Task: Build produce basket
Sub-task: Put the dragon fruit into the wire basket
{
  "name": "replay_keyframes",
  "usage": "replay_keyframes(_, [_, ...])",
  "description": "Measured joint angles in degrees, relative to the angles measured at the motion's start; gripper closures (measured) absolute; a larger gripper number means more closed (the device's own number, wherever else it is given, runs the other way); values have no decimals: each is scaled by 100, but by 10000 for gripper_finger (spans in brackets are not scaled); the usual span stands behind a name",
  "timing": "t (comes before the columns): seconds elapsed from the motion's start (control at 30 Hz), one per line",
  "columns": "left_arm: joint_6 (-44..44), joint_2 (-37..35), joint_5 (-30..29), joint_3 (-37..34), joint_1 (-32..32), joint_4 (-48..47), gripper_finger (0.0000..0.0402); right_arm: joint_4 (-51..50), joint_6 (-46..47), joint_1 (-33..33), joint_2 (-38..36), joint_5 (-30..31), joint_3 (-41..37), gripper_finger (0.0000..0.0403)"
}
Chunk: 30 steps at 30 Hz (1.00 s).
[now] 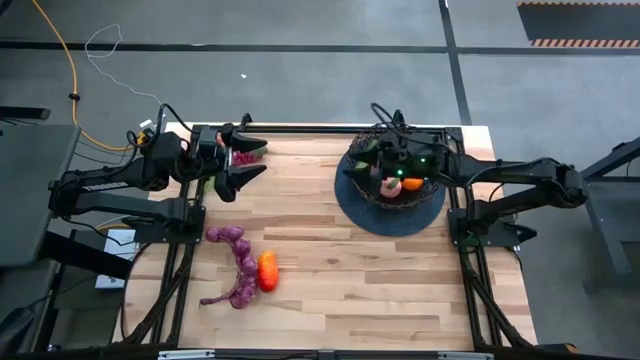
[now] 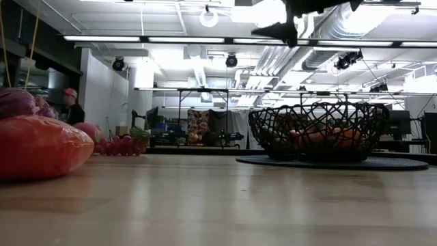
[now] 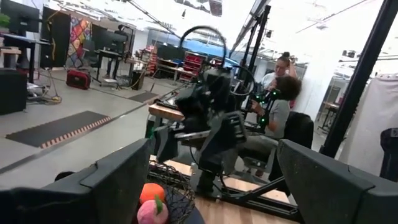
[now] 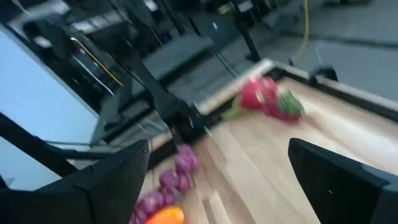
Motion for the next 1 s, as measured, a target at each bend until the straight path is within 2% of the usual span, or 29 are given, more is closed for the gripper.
replay_keyframes(0.27, [-67, 0, -183, 0, 0, -24, 62, 107, -23, 3, -5, 0, 53, 29])
replay_keyframes(0.33, [-357, 0, -574, 0, 0, -118, 62, 80, -1, 3, -5, 7, 53, 29])
replay_keyframes(0.43, [-819, 99, -1522, 0, 43, -631, 62, 34, 2, 3, -5, 7, 53, 29])
replay_keyframes(0.53, [-1418, 284, -2213, 20, 380, -1638, 62, 34, 3, 3, -5, 9, 53, 29])
replay_keyframes(0.63, [-2264, 613, -2329, 311, 1007, -3296, 62, -6, 4, -2, -5, 9, 53, 29])
replay_keyframes(0.73, [-2597, 1098, -2252, 425, 1616, -4866, 62, -4, 4, -6, -5, 9, 53, 29])
replay_keyframes(0.87, [-2660, 1817, -2335, 433, 2118, -6122, 62, -51, -22, -6, -5, 11, 55, 29])
replay_keyframes(1.0, [-2669, 2474, -2909, 433, 2407, -6771, 62, -130, -31, -8, -3, 11, 55, 29])
